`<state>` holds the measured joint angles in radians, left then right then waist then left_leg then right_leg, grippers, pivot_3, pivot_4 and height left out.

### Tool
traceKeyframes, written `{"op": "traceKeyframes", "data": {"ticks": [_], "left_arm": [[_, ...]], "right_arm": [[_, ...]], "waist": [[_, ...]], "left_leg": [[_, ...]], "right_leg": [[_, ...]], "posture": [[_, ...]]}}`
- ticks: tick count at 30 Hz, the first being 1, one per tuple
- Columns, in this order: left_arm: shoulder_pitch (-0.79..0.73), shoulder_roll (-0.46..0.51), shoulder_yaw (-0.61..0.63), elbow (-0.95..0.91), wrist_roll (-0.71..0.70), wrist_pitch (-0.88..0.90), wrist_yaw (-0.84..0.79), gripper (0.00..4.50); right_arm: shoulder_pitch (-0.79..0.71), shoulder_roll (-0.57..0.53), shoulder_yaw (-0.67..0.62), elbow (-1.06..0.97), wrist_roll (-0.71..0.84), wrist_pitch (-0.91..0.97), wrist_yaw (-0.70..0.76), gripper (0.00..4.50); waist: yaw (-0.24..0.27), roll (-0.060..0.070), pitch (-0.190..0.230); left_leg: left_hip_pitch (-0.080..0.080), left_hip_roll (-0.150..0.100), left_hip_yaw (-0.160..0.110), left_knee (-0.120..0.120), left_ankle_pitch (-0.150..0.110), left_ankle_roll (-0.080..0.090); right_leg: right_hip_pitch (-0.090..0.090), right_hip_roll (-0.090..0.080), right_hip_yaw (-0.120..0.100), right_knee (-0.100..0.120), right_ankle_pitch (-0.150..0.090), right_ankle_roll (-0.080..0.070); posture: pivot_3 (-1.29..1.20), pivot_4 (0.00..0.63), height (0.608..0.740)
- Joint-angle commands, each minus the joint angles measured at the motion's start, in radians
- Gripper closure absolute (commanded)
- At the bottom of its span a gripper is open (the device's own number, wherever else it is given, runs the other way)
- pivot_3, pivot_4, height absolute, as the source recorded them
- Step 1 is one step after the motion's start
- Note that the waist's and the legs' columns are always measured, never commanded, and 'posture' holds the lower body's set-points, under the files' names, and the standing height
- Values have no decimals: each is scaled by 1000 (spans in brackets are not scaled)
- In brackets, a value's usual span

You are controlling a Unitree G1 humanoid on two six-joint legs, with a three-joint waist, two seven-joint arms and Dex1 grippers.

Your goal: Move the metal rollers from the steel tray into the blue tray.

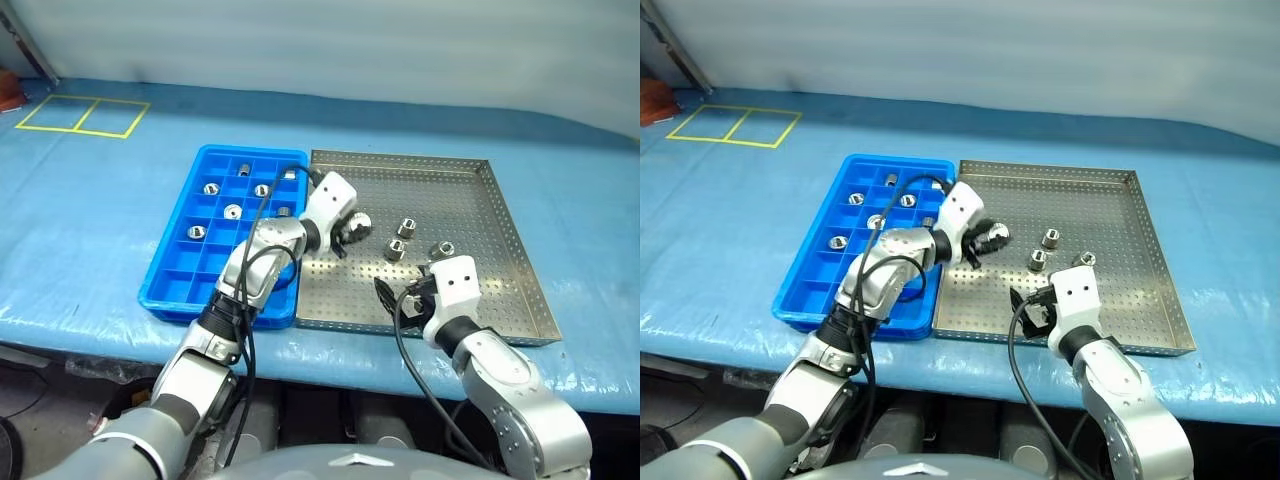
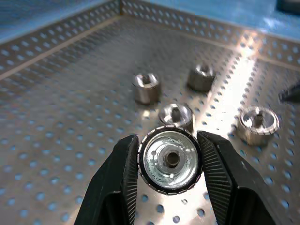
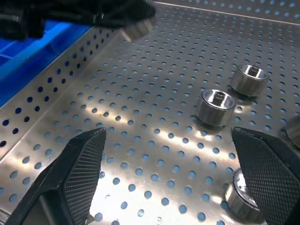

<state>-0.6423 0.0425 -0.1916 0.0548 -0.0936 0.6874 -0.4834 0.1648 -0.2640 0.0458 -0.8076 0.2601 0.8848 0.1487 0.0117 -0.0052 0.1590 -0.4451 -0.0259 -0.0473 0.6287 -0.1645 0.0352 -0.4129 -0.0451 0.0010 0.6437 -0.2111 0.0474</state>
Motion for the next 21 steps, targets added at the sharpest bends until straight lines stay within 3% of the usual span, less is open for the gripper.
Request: {"op": "traceKeyframes", "data": {"ticks": [1, 10, 21], "left_arm": [[32, 1, 92, -122, 26, -7, 145, 2796], [229, 57, 189, -381, 46, 64, 305, 2796], [409, 91, 185, -524, 54, 237, 364, 2796]], "right_arm": [[-64, -9, 41, 17, 2, -13, 24, 0], [-201, -24, 138, 123, -20, -116, 100, 0], [-194, -21, 159, 134, -19, -118, 116, 0]], "waist": [[6, 0, 0], [53, -1, 1], [84, -1, 1]], "left_leg": [[0, 0, 0, 0, 0, 0], [0, -1, -1, 0, 0, 0], [0, -1, -1, 0, -2, -5]], "right_leg": [[0, 0, 0, 0, 0, 0], [1, 2, -1, 0, 0, 0], [0, 0, -1, 0, 0, -1]], "posture": [[136, 150, 740], [206, 150, 740], [214, 150, 740]]}}
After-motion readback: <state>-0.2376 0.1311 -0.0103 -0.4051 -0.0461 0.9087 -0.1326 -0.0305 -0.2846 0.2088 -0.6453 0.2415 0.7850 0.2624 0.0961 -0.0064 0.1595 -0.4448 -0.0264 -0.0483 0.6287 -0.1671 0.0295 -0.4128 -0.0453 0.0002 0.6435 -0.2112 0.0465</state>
